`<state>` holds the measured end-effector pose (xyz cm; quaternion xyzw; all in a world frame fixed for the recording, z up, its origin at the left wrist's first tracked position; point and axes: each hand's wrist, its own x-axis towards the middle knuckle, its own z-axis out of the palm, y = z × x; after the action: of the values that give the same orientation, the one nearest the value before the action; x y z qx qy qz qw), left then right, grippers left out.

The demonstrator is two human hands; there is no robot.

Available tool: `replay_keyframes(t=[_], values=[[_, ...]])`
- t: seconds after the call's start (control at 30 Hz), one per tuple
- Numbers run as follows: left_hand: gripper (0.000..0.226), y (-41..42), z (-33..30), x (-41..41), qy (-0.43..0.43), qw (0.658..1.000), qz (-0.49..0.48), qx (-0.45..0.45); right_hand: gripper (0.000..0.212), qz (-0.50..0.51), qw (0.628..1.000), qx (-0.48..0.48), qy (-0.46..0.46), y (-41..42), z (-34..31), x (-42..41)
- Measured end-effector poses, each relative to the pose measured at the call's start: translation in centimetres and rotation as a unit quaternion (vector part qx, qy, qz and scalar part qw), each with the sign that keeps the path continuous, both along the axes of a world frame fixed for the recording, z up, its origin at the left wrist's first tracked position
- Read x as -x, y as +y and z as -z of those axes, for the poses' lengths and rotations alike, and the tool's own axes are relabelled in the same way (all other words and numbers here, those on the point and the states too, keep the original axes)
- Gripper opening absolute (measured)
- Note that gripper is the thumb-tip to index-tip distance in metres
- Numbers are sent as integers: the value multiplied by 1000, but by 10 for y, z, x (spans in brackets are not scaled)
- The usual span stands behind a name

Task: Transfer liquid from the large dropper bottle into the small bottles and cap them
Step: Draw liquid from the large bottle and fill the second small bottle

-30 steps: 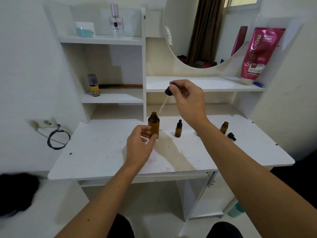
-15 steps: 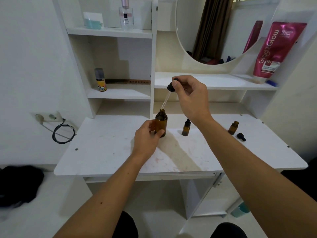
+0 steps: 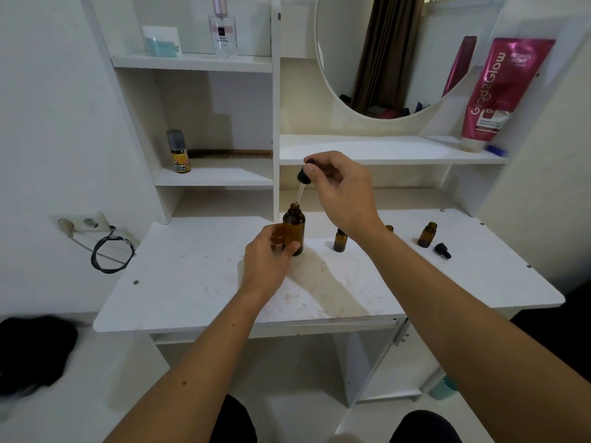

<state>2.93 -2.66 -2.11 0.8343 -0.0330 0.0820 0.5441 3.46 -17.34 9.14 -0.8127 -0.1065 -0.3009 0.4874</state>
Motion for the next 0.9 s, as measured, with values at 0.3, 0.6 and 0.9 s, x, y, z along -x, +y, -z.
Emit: replay_keyframes(t=[0.3,0.6,0.9], values=[[54,0,0,3,-2,1000,3,-1,26,-16,996,14,85,3,17,-5],[56,-1,3,3,-5,1000,-6,-8,28,-13,997,-1,82,-6,23,5],[45,-8,4,27,-63,996,-49,32,27,24,999,19,36,-49,48,49]])
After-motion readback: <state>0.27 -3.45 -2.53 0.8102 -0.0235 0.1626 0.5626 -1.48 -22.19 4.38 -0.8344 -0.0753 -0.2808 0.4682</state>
